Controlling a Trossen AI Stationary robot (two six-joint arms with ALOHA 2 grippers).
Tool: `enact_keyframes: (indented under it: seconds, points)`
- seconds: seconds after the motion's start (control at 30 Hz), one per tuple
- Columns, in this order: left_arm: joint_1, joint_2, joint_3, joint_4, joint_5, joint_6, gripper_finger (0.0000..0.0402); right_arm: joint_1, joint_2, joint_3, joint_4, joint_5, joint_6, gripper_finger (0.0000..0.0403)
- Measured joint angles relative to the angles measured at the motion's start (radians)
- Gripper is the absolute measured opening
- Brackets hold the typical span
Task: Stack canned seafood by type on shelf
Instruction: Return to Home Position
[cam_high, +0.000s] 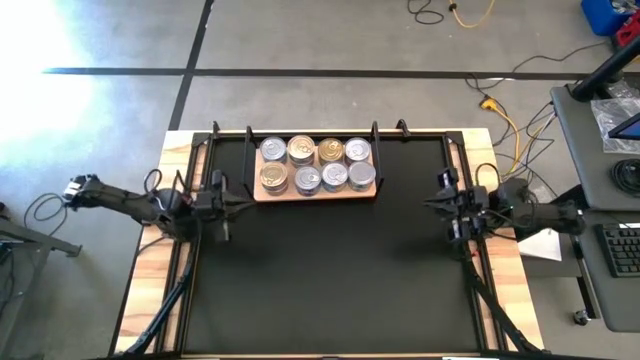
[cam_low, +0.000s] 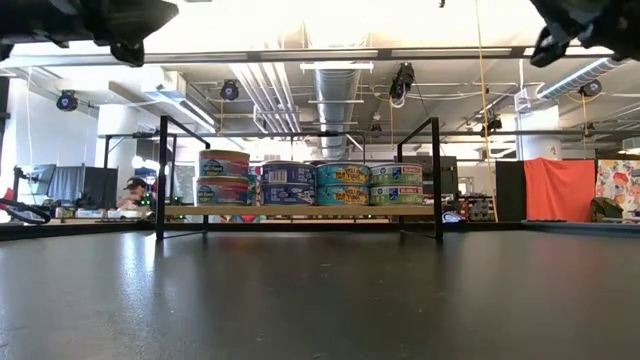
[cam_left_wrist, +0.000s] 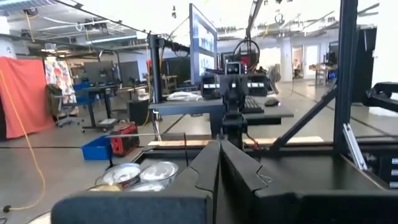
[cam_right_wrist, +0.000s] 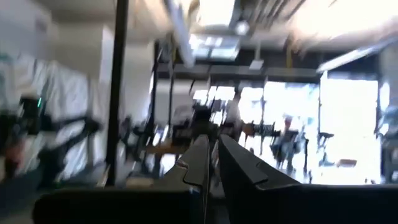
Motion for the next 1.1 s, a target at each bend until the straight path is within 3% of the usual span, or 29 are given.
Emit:
enact_keyframes:
  seconds: [0.07, 0.2, 0.53, 0.8, 1.1]
  points:
    - [0.000, -0.057, 0.000, -0.075, 0.000, -0.002, 0.0000, 0.000, -0.052, -0.041, 0.049, 0.029, 0.004, 0.0028]
    - [-0.002, -0.165, -0.002, -0.213, 0.001, -0.031, 0.0000, 0.000, -0.037, -0.088, 0.144, 0.058, 0.046, 0.0029]
    - [-0.001, -0.436, -0.092, -0.283, 0.033, -0.013, 0.0000, 0.000, -0.038, -0.090, 0.013, 0.042, 0.121, 0.0029]
    - [0.000, -0.430, -0.206, -0.260, 0.028, -0.100, 0.0000, 0.000, -0.027, -0.090, -0.242, 0.042, 0.194, 0.0029]
    - [0.001, -0.436, -0.233, -0.306, 0.022, -0.085, 0.0000, 0.000, -0.010, -0.090, -0.333, 0.059, 0.163, 0.0029]
